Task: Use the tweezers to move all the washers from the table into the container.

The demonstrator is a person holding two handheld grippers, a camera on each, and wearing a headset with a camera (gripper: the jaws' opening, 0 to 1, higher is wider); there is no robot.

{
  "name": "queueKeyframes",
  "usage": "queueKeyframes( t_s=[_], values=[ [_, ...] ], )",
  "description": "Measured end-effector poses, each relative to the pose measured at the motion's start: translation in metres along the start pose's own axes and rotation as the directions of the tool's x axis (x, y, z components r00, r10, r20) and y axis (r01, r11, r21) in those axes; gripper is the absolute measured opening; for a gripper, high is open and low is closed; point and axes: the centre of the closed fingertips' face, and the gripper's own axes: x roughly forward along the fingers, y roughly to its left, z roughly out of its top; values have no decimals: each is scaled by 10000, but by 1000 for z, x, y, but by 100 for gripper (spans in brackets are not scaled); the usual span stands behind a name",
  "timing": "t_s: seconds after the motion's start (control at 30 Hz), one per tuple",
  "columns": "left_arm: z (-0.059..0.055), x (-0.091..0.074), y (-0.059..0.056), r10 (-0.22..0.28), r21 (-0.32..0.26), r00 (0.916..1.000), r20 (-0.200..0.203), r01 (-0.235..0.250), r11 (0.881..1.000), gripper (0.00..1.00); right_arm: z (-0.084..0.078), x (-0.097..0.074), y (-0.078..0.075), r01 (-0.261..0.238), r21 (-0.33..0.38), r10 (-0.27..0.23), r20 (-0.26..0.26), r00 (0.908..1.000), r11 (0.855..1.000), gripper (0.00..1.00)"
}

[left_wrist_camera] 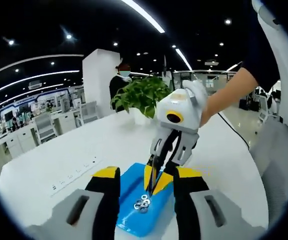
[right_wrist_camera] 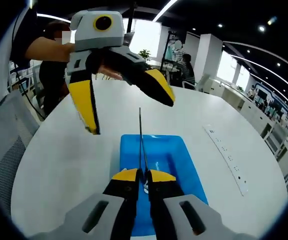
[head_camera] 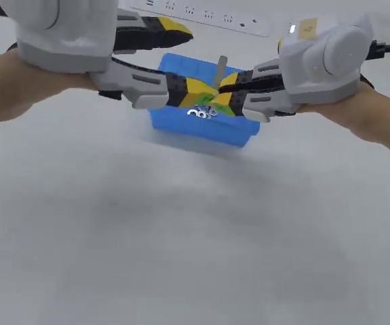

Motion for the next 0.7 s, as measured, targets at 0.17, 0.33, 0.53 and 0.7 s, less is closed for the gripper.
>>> queueKeyframes(
  t_s=[0.17,0.33,0.53,0.7],
  values=[
    [0,11,-8,-858,475,9960,-238,868,9951,28,3,0,1,-62,-227,63,25,10000,9997,7],
    [-6,11,-10,-1191,746,9907,-663,1240,9895,18,3,0,2,-112,-351,113,11,9999,9993,7],
    [-11,11,-15,-1284,954,9869,-977,1377,9859,10,2,0,2,-171,-493,168,-68,9998,9986,7],
    [-15,6,-17,-1403,1090,9825,-1229,1539,9821,7,1,1,5,-244,-693,233,-158,9996,9973,7]
  ],
)
